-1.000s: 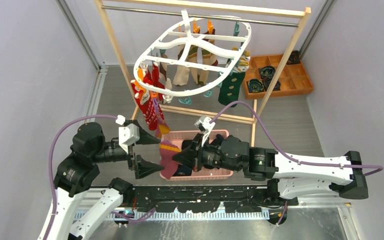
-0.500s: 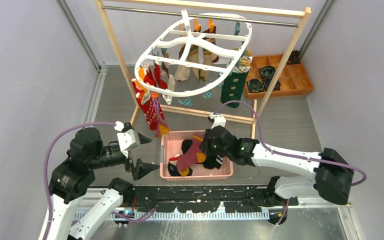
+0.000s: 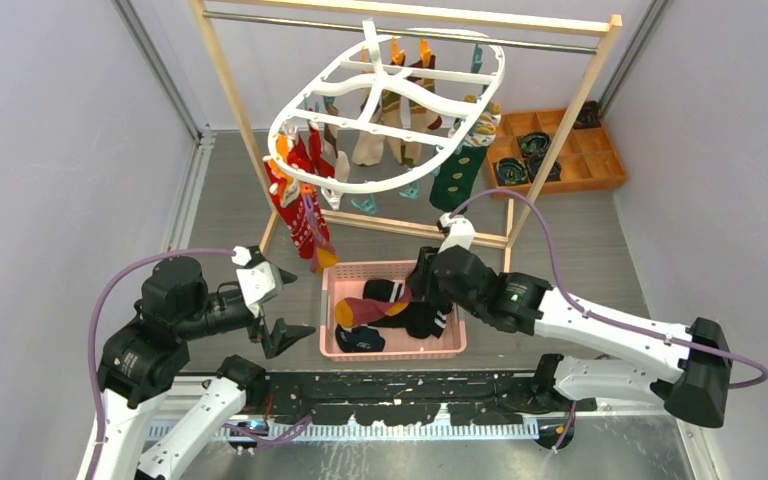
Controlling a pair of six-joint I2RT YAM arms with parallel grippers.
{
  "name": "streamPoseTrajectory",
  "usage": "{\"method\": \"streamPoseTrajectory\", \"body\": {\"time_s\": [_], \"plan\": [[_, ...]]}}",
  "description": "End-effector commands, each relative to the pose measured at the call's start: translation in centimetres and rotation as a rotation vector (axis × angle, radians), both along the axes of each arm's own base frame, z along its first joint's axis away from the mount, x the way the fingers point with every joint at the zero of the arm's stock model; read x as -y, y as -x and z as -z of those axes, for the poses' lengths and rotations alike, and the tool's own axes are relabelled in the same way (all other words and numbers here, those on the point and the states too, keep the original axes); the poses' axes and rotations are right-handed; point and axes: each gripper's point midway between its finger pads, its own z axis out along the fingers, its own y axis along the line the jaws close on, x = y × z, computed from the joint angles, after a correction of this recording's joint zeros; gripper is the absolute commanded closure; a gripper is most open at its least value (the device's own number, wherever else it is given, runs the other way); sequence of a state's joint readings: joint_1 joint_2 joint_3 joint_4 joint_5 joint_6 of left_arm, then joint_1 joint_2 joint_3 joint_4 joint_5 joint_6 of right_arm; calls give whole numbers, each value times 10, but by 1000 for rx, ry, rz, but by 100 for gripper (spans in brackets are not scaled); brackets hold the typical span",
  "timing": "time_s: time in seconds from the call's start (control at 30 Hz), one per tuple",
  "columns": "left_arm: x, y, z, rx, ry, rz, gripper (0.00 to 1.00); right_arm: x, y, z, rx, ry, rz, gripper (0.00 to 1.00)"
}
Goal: Remove the socks clipped to the hanger
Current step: Place the sock in the bin, then remove the sock from the hanger.
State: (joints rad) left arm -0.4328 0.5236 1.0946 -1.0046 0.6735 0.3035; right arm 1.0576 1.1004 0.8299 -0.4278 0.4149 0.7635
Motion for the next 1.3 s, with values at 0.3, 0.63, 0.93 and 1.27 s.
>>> {"method": "streamPoseTrajectory", "body": {"time_s": [0.3, 0.63, 0.93, 1.27], "plan": [[-6, -20, -13, 1, 14, -124, 0, -87, 35, 92, -247, -184, -272, 71], [-19, -39, -11, 3, -17, -251, 0, -88, 16, -22, 280, -131, -154, 39], [-12, -12, -18, 8, -16, -117, 0, -154, -15, -106, 574, -188, -204, 6], [-13, 1, -14, 19, -28, -73, 0, -185, -58, -129, 636, -174, -184, 64]]}}
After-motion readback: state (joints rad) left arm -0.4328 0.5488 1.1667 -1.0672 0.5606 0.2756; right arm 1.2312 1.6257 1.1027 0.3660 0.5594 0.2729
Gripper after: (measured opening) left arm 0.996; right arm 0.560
